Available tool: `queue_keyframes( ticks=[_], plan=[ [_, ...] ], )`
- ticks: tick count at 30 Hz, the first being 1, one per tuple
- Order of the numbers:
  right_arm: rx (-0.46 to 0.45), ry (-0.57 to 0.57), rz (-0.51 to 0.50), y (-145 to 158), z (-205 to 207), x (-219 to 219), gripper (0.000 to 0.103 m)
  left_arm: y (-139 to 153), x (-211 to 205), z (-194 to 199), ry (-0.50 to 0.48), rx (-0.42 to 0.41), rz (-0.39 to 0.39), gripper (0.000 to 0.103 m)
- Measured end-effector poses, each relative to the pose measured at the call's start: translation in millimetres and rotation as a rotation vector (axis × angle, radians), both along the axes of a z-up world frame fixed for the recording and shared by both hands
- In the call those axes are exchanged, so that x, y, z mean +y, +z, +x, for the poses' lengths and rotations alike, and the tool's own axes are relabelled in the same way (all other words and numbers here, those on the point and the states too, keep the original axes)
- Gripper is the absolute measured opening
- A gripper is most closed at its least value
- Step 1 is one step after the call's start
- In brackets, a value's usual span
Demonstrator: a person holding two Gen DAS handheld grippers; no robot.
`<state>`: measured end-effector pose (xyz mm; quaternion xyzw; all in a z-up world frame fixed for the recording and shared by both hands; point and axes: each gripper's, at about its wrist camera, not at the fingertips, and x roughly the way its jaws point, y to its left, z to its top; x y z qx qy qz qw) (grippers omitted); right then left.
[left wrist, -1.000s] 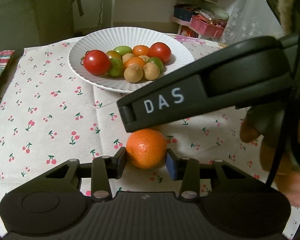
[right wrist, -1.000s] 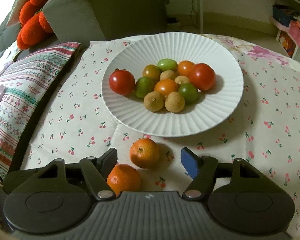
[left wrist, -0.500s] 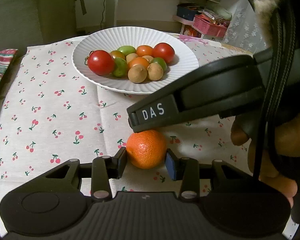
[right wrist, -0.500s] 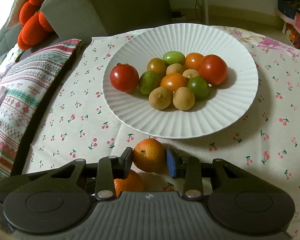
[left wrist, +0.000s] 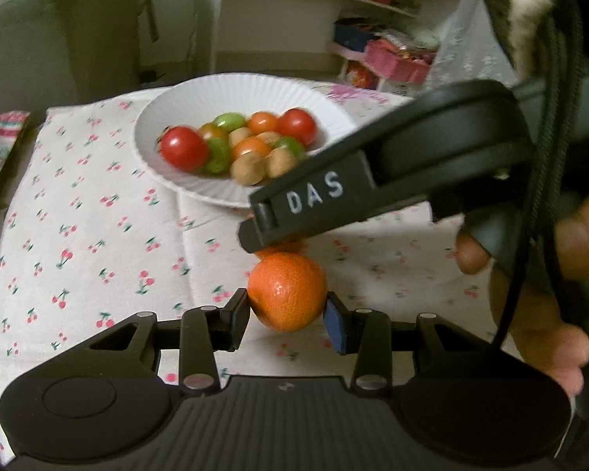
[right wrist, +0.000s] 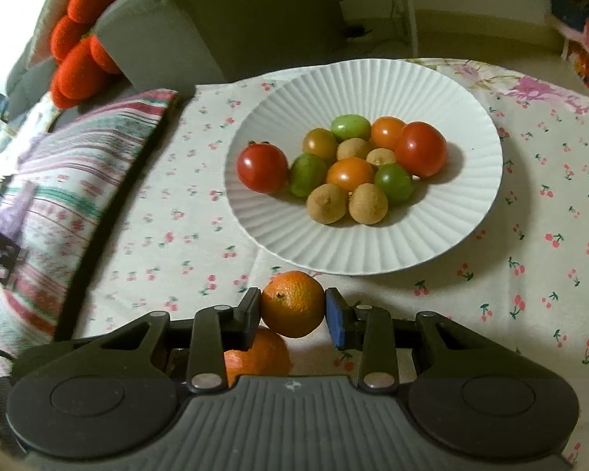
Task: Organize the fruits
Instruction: 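Lift and carry both tangerines with both tools over the plate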
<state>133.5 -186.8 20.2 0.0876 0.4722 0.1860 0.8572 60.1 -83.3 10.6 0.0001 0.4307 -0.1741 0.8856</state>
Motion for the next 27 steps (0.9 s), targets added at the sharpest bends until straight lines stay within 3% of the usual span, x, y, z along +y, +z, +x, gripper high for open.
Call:
queue_keyframes(
  ticks=[12, 27],
  plan=[
    [-0.084, 0.015, 0.071, 35, -18, -22, 0.032, 20, -2, -14, -0.038, -0.068, -0.016, 0.029],
    [-0.146, -0.127, 0.116, 51, -11, -67, 0.032, 30, 14, -1, 0.028, -0.134, -0.011, 0.029]
  ],
)
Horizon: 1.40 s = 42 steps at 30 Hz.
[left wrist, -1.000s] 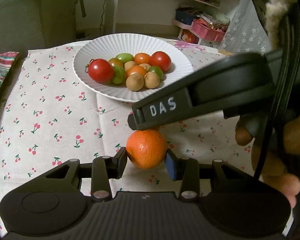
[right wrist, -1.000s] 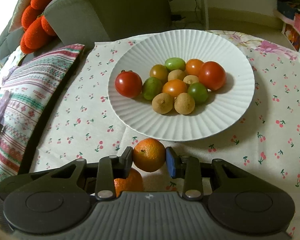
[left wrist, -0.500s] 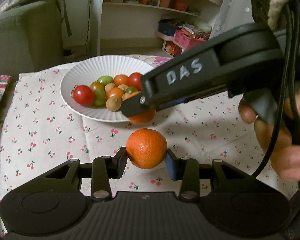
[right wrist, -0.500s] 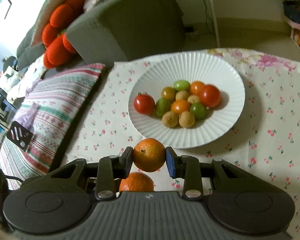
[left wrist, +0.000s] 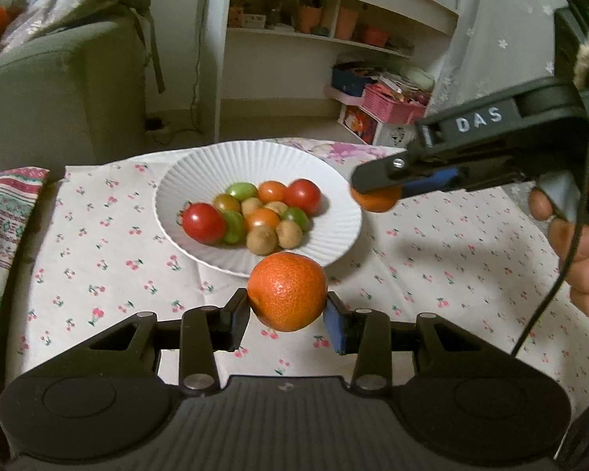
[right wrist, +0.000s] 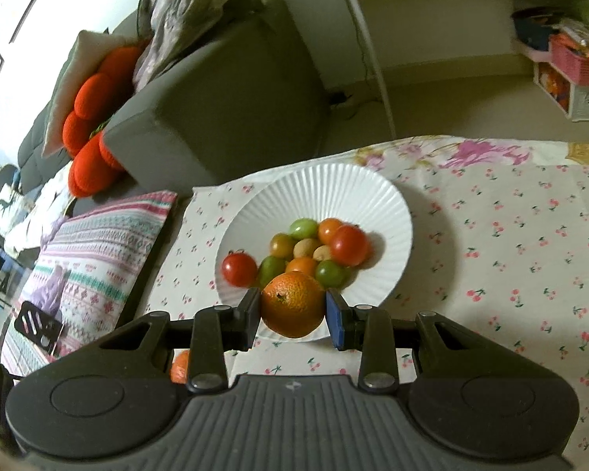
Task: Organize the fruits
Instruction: 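Lift and carry both tangerines with both tools over the plate, then open both tools to release the tangerines onto the plate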
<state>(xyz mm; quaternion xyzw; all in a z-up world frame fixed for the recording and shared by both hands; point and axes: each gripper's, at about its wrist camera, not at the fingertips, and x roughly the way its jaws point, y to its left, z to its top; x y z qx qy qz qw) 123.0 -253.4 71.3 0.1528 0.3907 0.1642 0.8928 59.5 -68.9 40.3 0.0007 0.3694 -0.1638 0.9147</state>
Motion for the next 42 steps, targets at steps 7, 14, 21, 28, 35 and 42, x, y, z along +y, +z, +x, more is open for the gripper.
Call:
queue_keyframes(
  ticks=[7, 14, 21, 28, 35, 42],
  plan=[
    [-0.004, -0.050, -0.018, -1, 4, -14, 0.032, 4, 9, 17, 0.049, -0.019, 0.019, 0.029],
    [0.016, -0.099, -0.041, -9, 13, -26, 0.032, 21, 31, 57, 0.132, -0.064, 0.036, 0.029],
    [0.030, -0.090, -0.095, -17, 23, -21, 0.032, 14, 13, 101, 0.146, -0.007, 0.020, 0.030],
    [0.005, -0.096, -0.155, -18, 29, -23, 0.032, -4, 5, 130, 0.159, 0.061, 0.007, 0.030],
    [0.018, -0.071, -0.211, -30, 39, -6, 0.032, -15, 13, 141, 0.195, 0.105, -0.007, 0.030],
    [0.009, -0.035, -0.238, -38, 41, 10, 0.032, -17, 11, 142, 0.183, 0.110, -0.003, 0.030]
  ],
)
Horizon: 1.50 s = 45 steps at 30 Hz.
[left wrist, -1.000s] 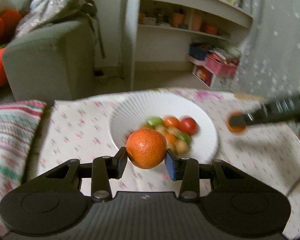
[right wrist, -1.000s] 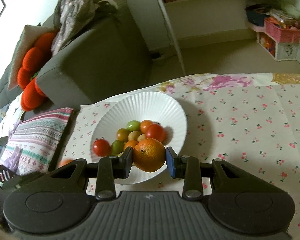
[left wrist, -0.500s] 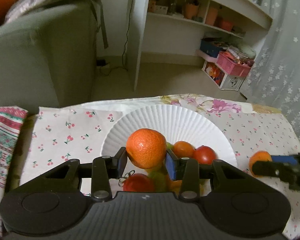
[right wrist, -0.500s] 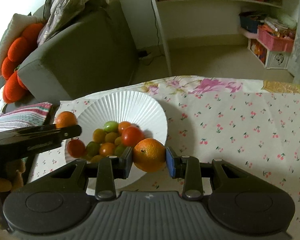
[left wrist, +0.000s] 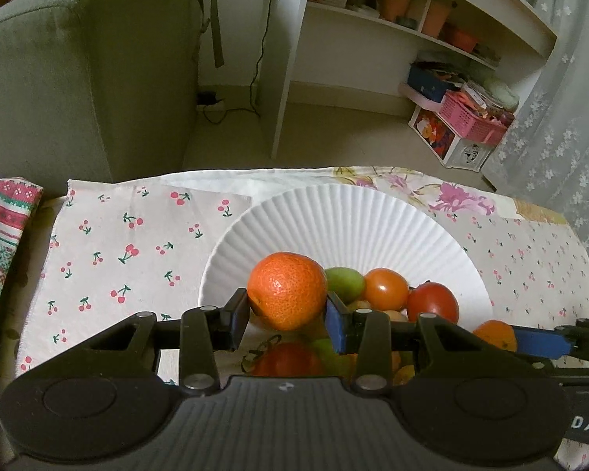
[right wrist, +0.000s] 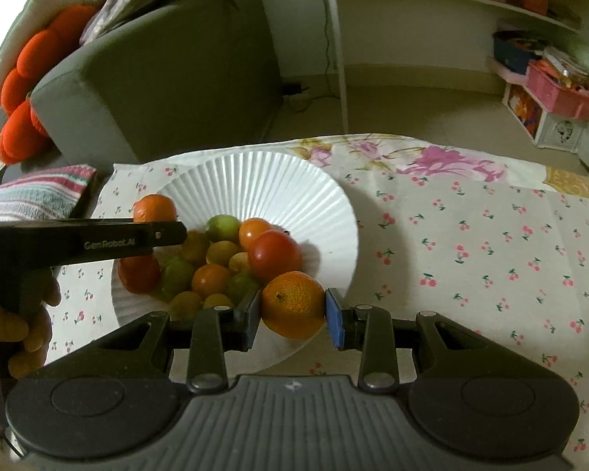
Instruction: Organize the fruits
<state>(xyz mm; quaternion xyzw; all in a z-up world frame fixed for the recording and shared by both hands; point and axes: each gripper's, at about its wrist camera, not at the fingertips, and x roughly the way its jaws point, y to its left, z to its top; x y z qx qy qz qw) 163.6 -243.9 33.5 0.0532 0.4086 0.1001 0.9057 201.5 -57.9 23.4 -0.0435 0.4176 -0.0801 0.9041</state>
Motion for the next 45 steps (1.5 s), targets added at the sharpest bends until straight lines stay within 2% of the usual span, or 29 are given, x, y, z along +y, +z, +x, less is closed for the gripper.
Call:
queue_keyframes(
  ticks=[5, 11, 15, 20, 26, 33, 37, 40, 43, 45],
  plan=[
    [-0.002, -0.002, 0.000, -2, 2, 2, 0.032, 1, 3, -1, -0.006, -0.001, -0.012, 0.031],
    [-0.015, -0.016, 0.049, 3, 1, -2, 0.034, 12, 10, -10, -0.007, -0.033, -0.034, 0.034],
    [-0.039, -0.035, 0.066, 10, -2, -8, 0.034, 19, 17, -25, 0.002, -0.040, -0.044, 0.035],
    [-0.032, -0.046, 0.065, 11, -4, -10, 0.034, 24, 24, -51, 0.013, -0.057, -0.018, 0.040],
    [-0.070, -0.032, 0.067, 20, -15, -5, 0.037, 31, 27, -79, 0.025, -0.069, -0.004, 0.041],
    [-0.110, 0.005, 0.051, 34, -41, 8, 0.054, 44, 22, -108, 0.050, -0.134, 0.071, 0.050],
    [-0.122, 0.003, 0.039, 40, -50, 14, 0.061, 50, 25, -120, 0.052, -0.162, 0.093, 0.066],
    [-0.153, -0.002, 0.023, 45, -55, 18, 0.068, 53, 28, -129, 0.073, -0.193, 0.143, 0.073],
    [-0.172, -0.012, 0.017, 49, -62, 22, 0.073, 54, 30, -135, 0.083, -0.194, 0.144, 0.083],
    [-0.166, -0.024, 0.026, 48, -66, 23, 0.080, 53, 29, -137, 0.082, -0.188, 0.146, 0.087]
  ],
)
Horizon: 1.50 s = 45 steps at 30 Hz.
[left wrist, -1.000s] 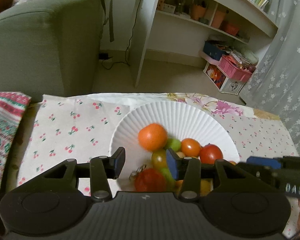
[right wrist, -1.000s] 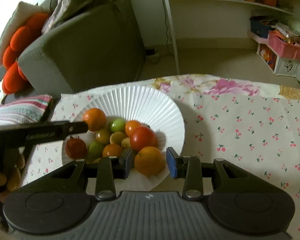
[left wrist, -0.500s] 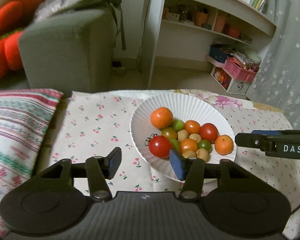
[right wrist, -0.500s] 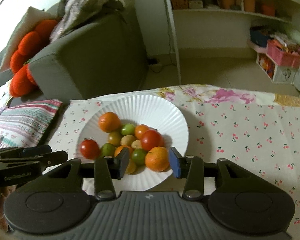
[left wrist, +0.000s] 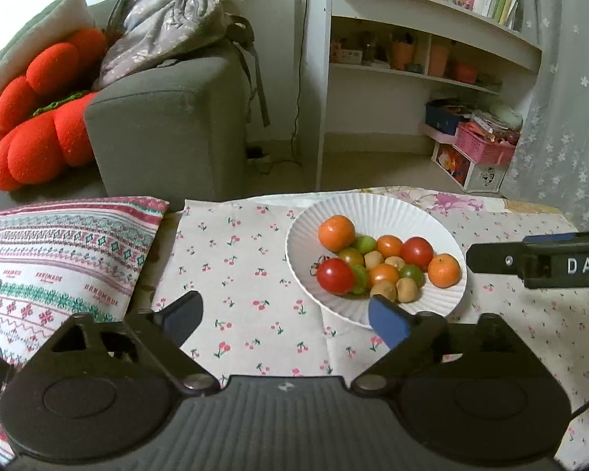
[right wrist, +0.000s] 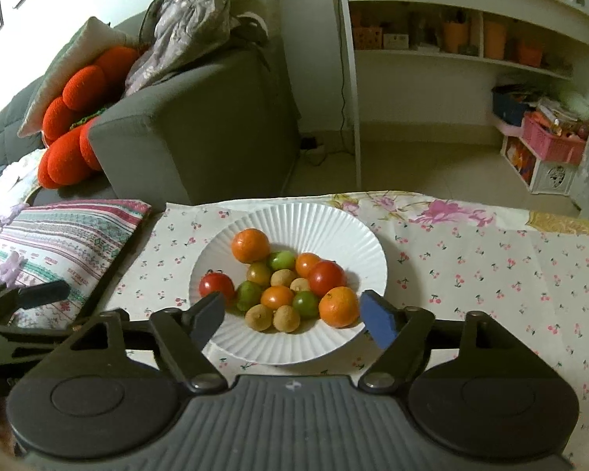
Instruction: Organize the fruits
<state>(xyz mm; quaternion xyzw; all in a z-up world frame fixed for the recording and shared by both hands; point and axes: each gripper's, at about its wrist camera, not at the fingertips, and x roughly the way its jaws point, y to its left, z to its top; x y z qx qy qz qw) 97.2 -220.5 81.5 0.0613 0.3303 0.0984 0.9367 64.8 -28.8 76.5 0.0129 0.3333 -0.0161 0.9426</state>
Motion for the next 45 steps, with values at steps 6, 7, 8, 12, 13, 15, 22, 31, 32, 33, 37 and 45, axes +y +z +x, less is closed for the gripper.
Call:
queue_keyframes(
  ticks=[6, 7, 8, 12, 13, 15, 22, 31, 32, 33, 37, 45],
  plan=[
    [-0.031, -0.049, -0.075, -2, -19, 13, 0.087, 6, -4, -7, 0.003, -0.011, 0.026, 0.094],
    [-0.040, -0.053, -0.081, -1, -21, 13, 0.088, 7, -4, -8, 0.000, -0.006, 0.019, 0.094],
    [-0.048, -0.056, -0.083, 0, -22, 14, 0.090, 8, -4, -9, -0.001, -0.004, 0.014, 0.094],
    [-0.063, -0.096, -0.059, 4, -27, 10, 0.096, 9, -5, -13, 0.009, -0.002, 0.021, 0.094],
    [-0.068, -0.109, -0.058, 4, -30, 9, 0.097, 9, -5, -14, 0.013, -0.002, 0.026, 0.094],
    [-0.080, -0.133, -0.068, 3, -34, 9, 0.099, 10, -6, -18, 0.034, -0.013, 0.032, 0.094],
    [-0.104, -0.143, -0.077, -1, -54, 11, 0.102, 8, -1, -34, 0.079, -0.040, 0.043, 0.094],
    [-0.050, -0.133, -0.089, -16, -54, 17, 0.102, -1, 1, -32, 0.090, -0.012, 0.039, 0.094],
    [-0.053, -0.132, -0.090, -15, -55, 18, 0.102, -1, 2, -32, 0.091, -0.012, 0.032, 0.094],
    [-0.057, -0.134, -0.092, -15, -56, 18, 0.102, -1, 2, -33, 0.092, -0.014, 0.029, 0.094],
    [-0.053, -0.132, -0.088, -17, -57, 19, 0.102, -1, -3, -36, 0.076, -0.027, 0.035, 0.094],
    [-0.031, -0.125, -0.071, -21, -56, 19, 0.102, -5, -7, -36, 0.064, -0.024, 0.038, 0.094]
  ],
)
